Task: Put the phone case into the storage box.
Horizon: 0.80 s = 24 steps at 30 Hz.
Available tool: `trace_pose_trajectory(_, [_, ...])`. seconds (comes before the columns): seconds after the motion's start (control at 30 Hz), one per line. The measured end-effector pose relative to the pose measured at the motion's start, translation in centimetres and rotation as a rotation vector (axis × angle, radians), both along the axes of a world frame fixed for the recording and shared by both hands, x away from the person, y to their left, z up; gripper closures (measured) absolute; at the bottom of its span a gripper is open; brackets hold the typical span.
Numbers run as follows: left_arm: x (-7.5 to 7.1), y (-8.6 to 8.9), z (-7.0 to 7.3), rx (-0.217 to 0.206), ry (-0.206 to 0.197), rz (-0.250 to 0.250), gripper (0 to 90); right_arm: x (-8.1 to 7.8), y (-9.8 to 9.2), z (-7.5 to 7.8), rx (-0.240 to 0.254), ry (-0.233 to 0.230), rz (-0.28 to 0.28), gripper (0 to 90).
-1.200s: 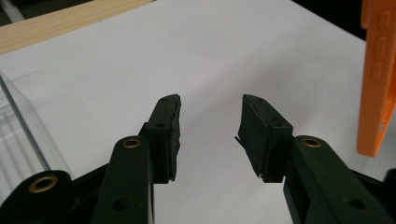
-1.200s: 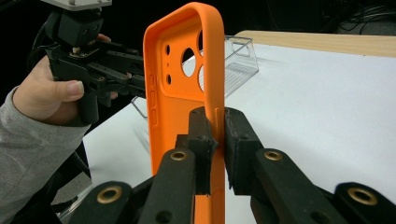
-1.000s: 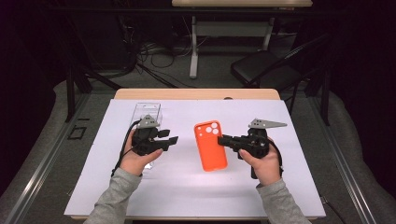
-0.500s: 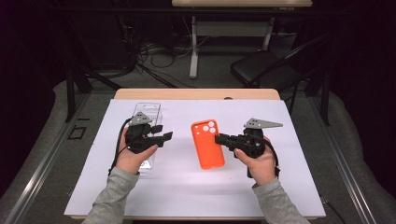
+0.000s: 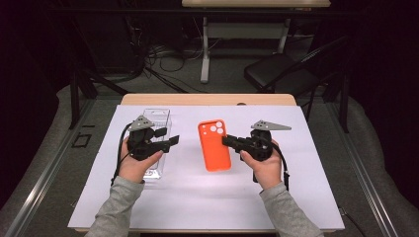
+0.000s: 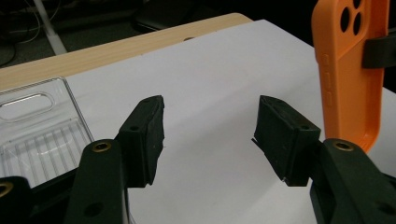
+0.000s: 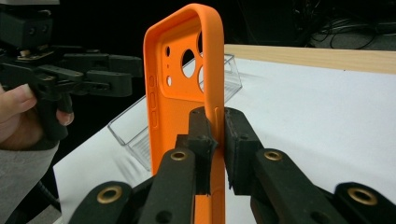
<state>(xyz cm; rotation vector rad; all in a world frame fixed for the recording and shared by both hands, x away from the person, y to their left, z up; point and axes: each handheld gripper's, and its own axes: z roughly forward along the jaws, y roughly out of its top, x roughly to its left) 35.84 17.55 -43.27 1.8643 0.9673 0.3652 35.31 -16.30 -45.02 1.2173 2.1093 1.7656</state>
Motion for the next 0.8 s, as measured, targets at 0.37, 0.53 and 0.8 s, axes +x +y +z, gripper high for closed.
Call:
trace_pose_trajectory(0.37, [-0.4,0.7,0.8,-0.045,-0.044,0.030,41.9,0.8,1.7,-0.4,0.013,-0.028,-0.036,82.2])
trace_pose_trajectory(0.53, [-0.3,0.8,0.8,-0.049,-0.039,0.032,42.0,1.1,2.4,-0.8,0.024,-0.039,-0.046,82.2])
trace_pose_trajectory(0.8, [-0.3,0.9,0.8,-0.078,-0.032,0.032,42.1,0.9,3.5,-0.9,0.015,-0.081,-0.055,82.2])
